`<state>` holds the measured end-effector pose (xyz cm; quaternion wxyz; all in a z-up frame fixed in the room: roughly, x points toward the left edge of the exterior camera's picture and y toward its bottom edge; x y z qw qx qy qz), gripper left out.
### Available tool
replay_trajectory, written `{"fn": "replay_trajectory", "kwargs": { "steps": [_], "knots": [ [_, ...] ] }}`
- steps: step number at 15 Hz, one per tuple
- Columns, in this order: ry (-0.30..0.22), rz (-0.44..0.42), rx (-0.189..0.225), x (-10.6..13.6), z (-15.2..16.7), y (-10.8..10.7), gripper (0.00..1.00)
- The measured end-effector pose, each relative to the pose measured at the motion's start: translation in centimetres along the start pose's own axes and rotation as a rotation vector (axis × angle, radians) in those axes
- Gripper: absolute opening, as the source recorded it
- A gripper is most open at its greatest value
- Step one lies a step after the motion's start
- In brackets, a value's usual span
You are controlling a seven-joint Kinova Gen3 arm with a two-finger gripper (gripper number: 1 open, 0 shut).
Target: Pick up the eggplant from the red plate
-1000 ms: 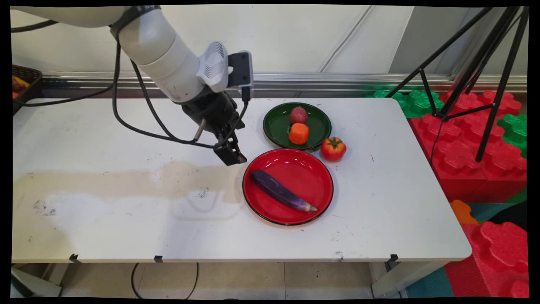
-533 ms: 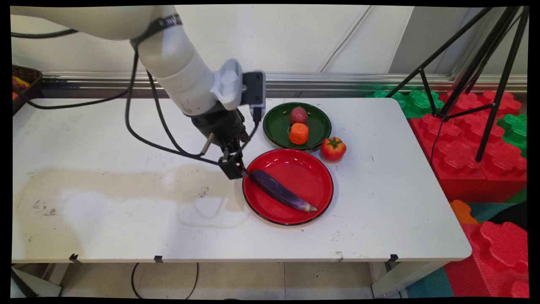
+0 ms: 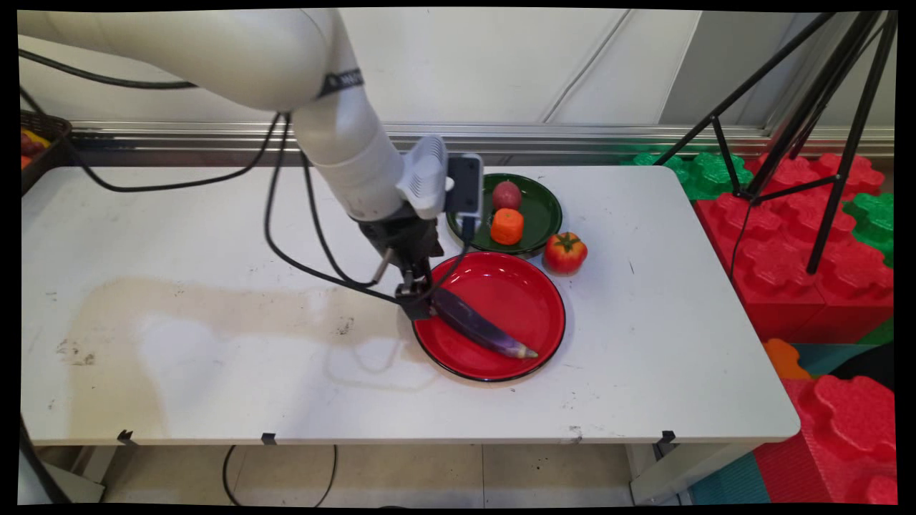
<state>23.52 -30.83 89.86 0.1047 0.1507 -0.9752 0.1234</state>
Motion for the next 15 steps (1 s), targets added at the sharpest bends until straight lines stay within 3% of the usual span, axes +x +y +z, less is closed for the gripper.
{"fn": "replay_trajectory", "kwargs": {
  "steps": [15],
  "knots": [
    [-0.022, 0.125, -0.044, 3.0, 9.1, -0.7, 1.0]
  ]
}}
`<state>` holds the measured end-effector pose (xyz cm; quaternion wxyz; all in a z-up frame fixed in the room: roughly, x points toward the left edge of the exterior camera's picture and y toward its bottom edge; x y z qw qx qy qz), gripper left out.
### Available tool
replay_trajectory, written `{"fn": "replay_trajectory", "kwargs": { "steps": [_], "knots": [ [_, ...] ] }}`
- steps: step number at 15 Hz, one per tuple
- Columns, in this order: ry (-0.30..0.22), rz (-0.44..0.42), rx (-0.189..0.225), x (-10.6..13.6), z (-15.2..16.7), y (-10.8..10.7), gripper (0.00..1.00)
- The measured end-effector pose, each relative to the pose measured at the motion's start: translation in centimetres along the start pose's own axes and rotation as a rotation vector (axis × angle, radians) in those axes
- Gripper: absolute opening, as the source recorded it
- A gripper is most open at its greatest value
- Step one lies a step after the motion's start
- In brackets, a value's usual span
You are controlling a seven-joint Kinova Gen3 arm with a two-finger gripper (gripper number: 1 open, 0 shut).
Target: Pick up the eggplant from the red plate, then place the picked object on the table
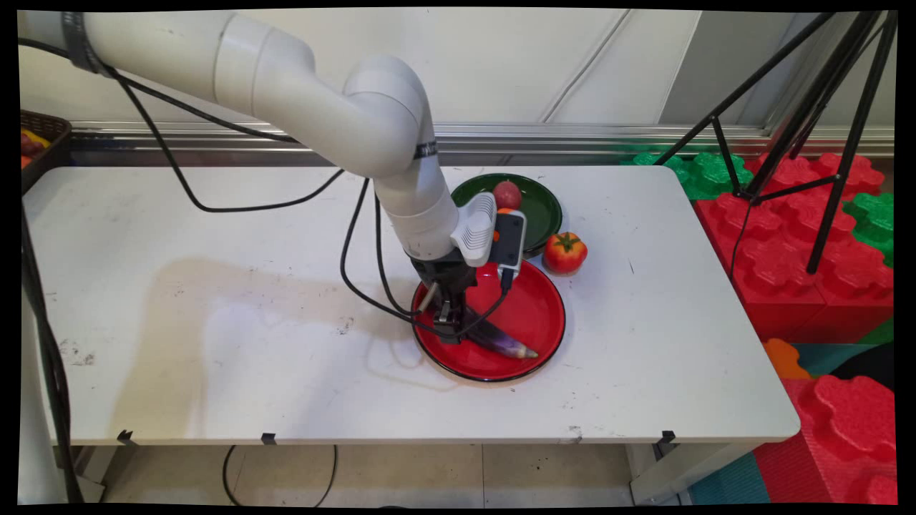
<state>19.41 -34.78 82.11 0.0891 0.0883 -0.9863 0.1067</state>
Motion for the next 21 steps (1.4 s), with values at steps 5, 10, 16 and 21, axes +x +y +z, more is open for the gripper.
{"fn": "replay_trajectory", "kwargs": {
  "steps": [5, 10, 16, 21],
  "knots": [
    [0.003, 0.016, -0.011, 0.3, 1.2, -0.1, 1.0],
    [0.01, 0.03, -0.022, 0.6, 2.0, 0.0, 0.0],
    [0.032, 0.043, -0.007, 0.8, 1.2, 0.1, 0.0],
    [0.051, 0.029, 0.034, 0.6, -1.9, 0.1, 0.0]
  ]
}}
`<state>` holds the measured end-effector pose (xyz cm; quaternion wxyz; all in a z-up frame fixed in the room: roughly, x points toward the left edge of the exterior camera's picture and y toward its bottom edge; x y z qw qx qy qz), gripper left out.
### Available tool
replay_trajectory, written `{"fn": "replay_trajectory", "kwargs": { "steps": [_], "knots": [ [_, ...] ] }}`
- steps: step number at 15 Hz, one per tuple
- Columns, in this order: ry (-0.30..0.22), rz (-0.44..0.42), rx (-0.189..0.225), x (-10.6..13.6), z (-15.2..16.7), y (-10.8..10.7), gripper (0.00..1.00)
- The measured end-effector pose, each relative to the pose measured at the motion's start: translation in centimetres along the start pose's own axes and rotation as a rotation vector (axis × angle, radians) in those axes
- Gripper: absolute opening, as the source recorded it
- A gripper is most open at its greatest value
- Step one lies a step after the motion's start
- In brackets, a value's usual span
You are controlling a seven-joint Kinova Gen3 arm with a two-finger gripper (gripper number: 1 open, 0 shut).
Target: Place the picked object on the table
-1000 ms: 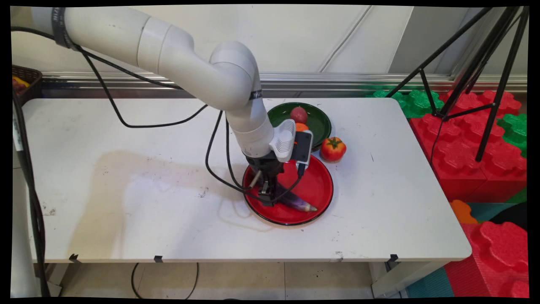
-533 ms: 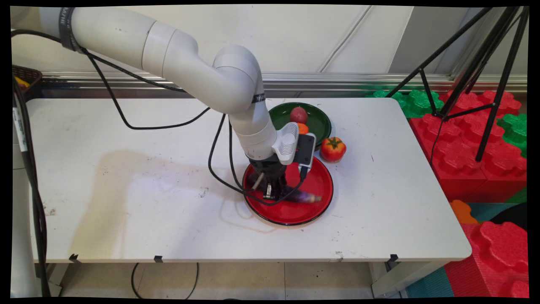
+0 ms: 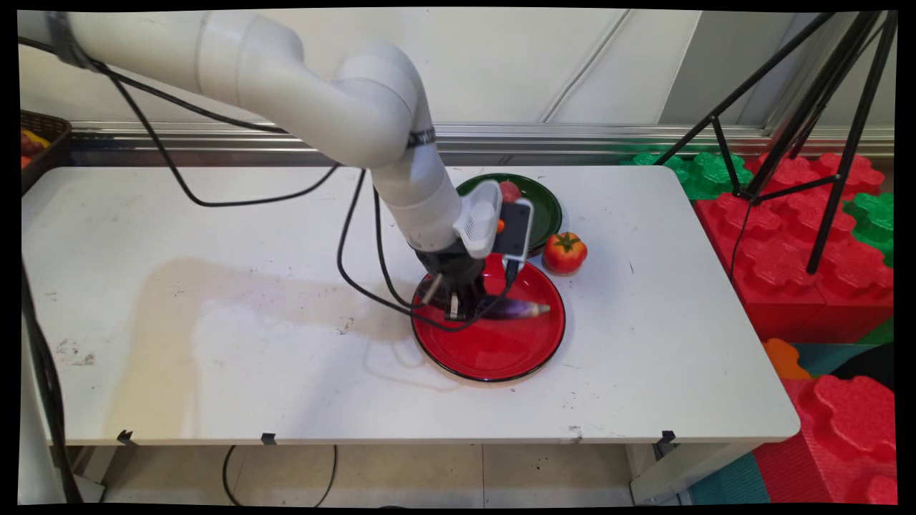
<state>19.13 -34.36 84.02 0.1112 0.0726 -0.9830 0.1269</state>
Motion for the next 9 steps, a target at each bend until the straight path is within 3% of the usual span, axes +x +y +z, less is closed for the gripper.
{"fn": "replay_trajectory", "kwargs": {
  "steps": [5, 9],
  "knots": [
    [0.009, -0.065, 0.057, -0.6, -4.9, -0.3, 0.0],
    [0.003, -0.167, 0.11, -2.3, -8.7, -0.7, 0.0]
  ]
}}
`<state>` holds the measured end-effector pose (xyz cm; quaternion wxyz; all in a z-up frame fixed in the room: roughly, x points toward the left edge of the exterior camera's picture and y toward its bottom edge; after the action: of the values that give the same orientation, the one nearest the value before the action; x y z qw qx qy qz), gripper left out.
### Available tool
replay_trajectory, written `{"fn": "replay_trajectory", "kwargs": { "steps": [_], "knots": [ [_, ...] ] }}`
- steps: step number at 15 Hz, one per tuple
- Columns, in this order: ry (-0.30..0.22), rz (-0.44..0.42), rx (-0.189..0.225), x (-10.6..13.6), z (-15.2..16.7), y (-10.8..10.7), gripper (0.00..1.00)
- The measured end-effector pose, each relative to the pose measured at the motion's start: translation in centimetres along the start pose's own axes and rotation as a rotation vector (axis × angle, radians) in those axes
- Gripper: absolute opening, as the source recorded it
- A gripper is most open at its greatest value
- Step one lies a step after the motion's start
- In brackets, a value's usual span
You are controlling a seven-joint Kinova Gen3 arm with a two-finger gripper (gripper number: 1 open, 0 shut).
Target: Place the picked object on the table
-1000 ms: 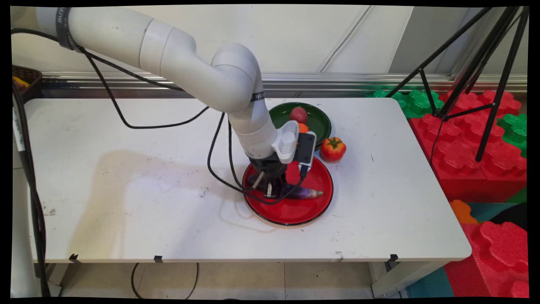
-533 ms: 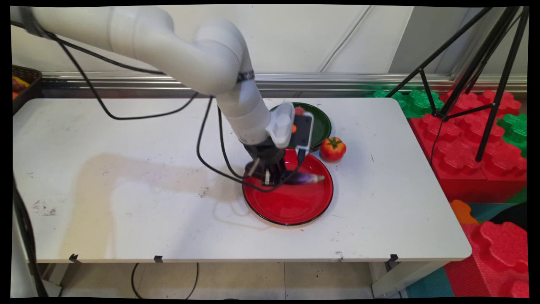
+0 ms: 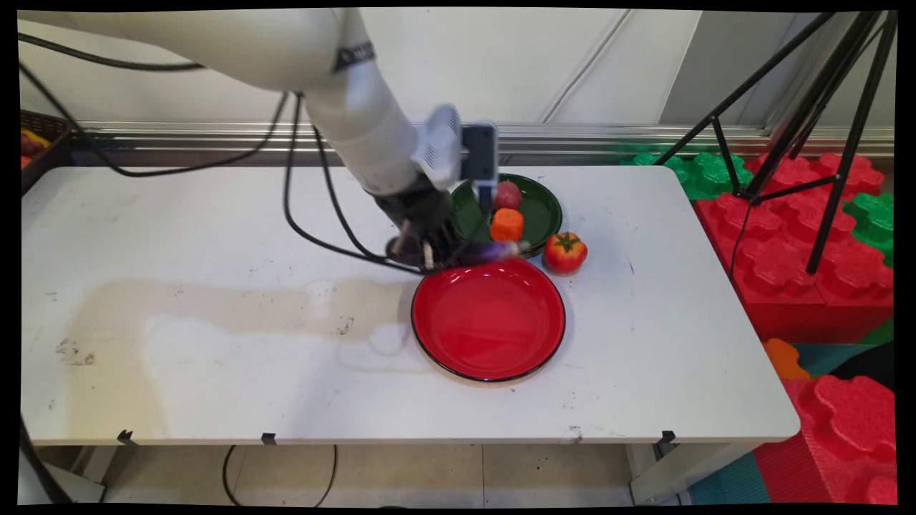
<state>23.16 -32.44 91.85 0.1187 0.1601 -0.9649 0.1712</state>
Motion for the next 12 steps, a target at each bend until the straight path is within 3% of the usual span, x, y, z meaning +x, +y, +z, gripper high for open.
{"fn": "replay_trajectory", "kwargs": {
  "steps": [6, 12],
  "knots": [
    [-0.034, -0.158, 0.093, -3.1, -2.7, -2.9, 0.0],
    [-0.098, -0.292, 0.155, -6.3, -1.6, -6.7, 0.0]
  ]
}}
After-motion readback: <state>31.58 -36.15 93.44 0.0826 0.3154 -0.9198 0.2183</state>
